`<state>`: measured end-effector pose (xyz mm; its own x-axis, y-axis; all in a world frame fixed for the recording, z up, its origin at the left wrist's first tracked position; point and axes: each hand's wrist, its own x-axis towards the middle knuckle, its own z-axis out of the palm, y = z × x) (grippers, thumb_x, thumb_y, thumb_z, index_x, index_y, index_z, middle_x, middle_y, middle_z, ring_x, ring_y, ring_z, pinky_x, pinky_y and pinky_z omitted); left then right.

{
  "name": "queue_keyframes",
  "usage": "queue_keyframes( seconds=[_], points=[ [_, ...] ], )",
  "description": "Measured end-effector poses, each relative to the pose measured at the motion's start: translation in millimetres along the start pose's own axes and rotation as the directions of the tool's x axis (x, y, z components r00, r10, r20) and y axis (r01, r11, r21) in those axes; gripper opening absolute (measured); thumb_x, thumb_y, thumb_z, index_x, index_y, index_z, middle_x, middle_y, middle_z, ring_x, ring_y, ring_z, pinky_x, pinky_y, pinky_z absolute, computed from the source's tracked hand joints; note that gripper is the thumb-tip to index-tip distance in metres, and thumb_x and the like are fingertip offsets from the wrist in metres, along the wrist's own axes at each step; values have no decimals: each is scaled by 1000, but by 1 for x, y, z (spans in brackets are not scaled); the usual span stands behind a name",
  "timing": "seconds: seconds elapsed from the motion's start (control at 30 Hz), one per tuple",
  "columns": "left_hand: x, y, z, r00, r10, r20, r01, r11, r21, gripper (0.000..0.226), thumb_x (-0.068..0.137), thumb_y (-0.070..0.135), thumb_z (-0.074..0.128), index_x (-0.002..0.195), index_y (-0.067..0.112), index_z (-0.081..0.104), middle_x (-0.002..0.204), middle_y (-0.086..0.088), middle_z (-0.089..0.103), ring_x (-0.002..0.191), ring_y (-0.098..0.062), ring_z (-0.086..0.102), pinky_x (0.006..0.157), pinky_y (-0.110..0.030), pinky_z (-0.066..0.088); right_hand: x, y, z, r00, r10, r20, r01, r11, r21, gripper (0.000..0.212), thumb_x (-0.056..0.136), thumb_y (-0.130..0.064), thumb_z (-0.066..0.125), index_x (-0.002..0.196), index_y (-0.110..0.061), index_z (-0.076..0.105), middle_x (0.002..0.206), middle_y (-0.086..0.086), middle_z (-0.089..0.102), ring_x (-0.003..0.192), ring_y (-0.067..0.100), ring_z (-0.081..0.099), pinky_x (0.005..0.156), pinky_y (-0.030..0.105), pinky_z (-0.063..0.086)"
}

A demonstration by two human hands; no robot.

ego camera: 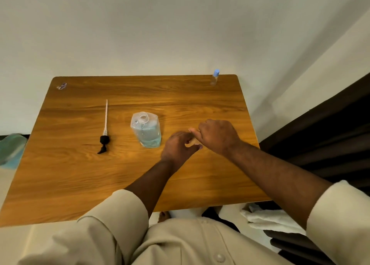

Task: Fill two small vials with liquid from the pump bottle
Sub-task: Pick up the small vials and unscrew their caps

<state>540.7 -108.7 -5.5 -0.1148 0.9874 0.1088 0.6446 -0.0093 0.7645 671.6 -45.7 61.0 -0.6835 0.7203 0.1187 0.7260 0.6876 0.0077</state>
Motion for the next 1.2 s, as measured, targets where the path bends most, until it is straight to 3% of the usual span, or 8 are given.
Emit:
queue_keyframes(
  seconds=[0.17,0.3,0.43,0.5,0.63,0.77,0.9,1.2],
  points=[
    [-1,5,0,998,22,63,-19,999,-50,29,73,31,81,93,13,71,86,-1,68,79,-14,60,70,-31,50,-1,16,-7,945,-314,-91,312,949,-36,44,92,-40,52,60,-11,61,53,5,57,44,18,50,43,23,30],
    [0,11,2,982,36,187,-9,990,-144,26,72,24,83,91,11,74,90,-4,74,82,-14,66,72,-34,52,0,27,-11,862,-506,28,506,862,7,44,94,-42,47,65,-12,61,55,3,56,46,14,45,42,23,31],
    [7,10,-4,972,62,226,-27,988,-155,25,73,23,83,94,14,74,88,6,70,78,8,61,70,-10,45,3,38,-13,881,-453,137,436,890,137,36,96,-40,46,92,-9,62,82,8,62,69,16,52,54,28,43],
    [12,7,-8,981,28,192,-7,994,-113,28,73,24,82,96,11,72,92,-1,71,83,-6,64,75,-25,52,1,40,-12,898,-431,93,405,890,209,25,94,-27,55,111,-10,60,100,10,61,88,21,57,67,28,46],
    [20,5,-10,989,-26,147,34,998,-55,27,75,22,81,96,8,71,92,-9,70,87,-22,64,79,-40,52,-2,44,-10,929,-353,114,284,874,395,71,80,-28,74,141,-22,38,138,7,46,125,22,45,94,30,43],
    [22,5,-6,988,5,154,-3,1000,-16,18,78,26,76,93,17,71,90,-1,70,88,-18,62,74,-34,50,9,40,-11,972,-147,185,76,937,342,55,80,-52,66,125,-22,55,117,2,65,96,15,59,70,21,44],
    [26,4,-4,981,-27,194,23,999,24,24,80,25,75,98,12,69,94,-4,70,88,-19,63,78,-40,52,20,37,-19,900,-362,244,307,922,236,19,88,-20,63,107,-18,66,102,1,67,88,13,55,67,21,43],
    [46,-9,-1,931,-46,362,44,999,14,46,77,14,74,118,20,54,100,-4,69,90,-20,65,78,-39,55,30,55,-21,742,-622,249,628,776,68,43,79,-5,71,118,-14,55,113,10,59,94,23,58,63,28,52]
  ],
)
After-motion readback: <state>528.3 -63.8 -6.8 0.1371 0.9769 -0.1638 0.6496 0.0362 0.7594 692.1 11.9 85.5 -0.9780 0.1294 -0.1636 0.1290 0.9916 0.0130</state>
